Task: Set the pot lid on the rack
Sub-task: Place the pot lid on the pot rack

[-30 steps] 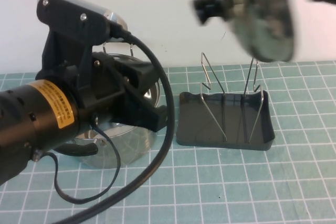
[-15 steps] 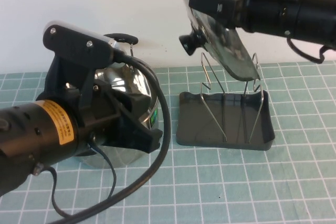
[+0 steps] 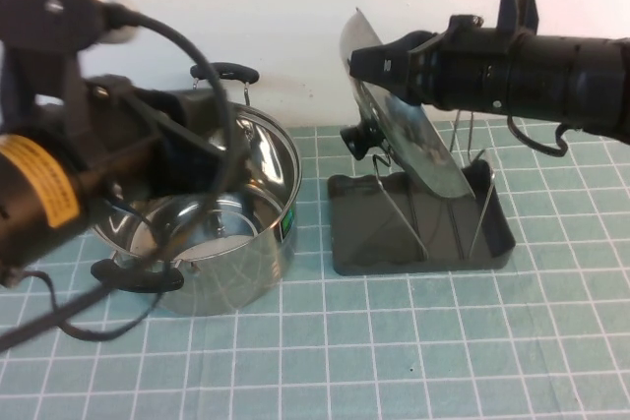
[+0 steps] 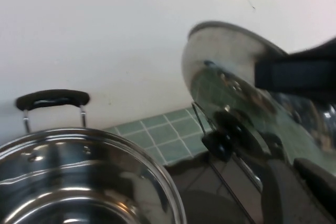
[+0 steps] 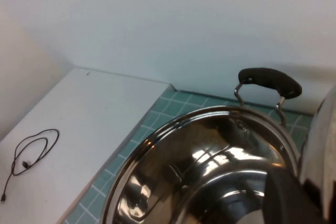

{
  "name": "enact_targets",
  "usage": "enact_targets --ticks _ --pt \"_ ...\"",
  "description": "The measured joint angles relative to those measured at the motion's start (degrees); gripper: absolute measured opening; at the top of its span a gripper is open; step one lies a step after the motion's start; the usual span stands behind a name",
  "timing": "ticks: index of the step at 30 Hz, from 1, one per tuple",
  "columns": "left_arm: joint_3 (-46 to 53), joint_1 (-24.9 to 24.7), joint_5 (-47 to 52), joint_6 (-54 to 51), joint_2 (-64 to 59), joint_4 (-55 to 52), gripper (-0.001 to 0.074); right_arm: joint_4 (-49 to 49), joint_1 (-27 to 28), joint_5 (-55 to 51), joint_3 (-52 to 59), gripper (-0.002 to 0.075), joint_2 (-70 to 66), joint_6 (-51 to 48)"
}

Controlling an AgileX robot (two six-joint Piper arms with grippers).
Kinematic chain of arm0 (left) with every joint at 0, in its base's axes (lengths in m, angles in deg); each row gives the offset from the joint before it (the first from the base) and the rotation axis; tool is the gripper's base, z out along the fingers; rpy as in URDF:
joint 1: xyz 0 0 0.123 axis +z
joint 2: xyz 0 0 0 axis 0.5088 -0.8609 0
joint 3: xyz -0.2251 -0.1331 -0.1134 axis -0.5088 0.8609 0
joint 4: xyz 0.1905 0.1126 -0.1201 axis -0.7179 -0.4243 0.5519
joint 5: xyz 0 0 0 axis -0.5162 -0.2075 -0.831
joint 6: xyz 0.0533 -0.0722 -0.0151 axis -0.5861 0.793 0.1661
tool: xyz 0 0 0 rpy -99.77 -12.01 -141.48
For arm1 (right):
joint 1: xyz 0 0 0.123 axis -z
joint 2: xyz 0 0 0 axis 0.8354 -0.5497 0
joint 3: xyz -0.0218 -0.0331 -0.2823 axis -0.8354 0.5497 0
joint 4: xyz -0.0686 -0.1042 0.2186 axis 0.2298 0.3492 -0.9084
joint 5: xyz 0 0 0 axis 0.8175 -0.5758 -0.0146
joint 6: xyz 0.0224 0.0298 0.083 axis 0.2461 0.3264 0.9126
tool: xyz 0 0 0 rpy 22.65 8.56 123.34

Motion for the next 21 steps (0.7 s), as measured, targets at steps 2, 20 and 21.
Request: enact_targets --ticks 2,20,21 --pt "0.0 1.06 -0.04 0.8 0.67 -0.24 -0.0001 -0.14 0.0 0.0 0.0 0.0027 -0.49 0.21" --pt "0.0 1.45 -0.69 1.48 1.28 -1.67 -0.0001 1.83 3.53 -3.2 0.0 0.0255 -1.91 -1.04" --pt "0.0 1.45 -0.69 1.48 1.28 -1.67 -0.0001 2.5 4.06 -3.6 0.0 0.03 -1.91 -1.04"
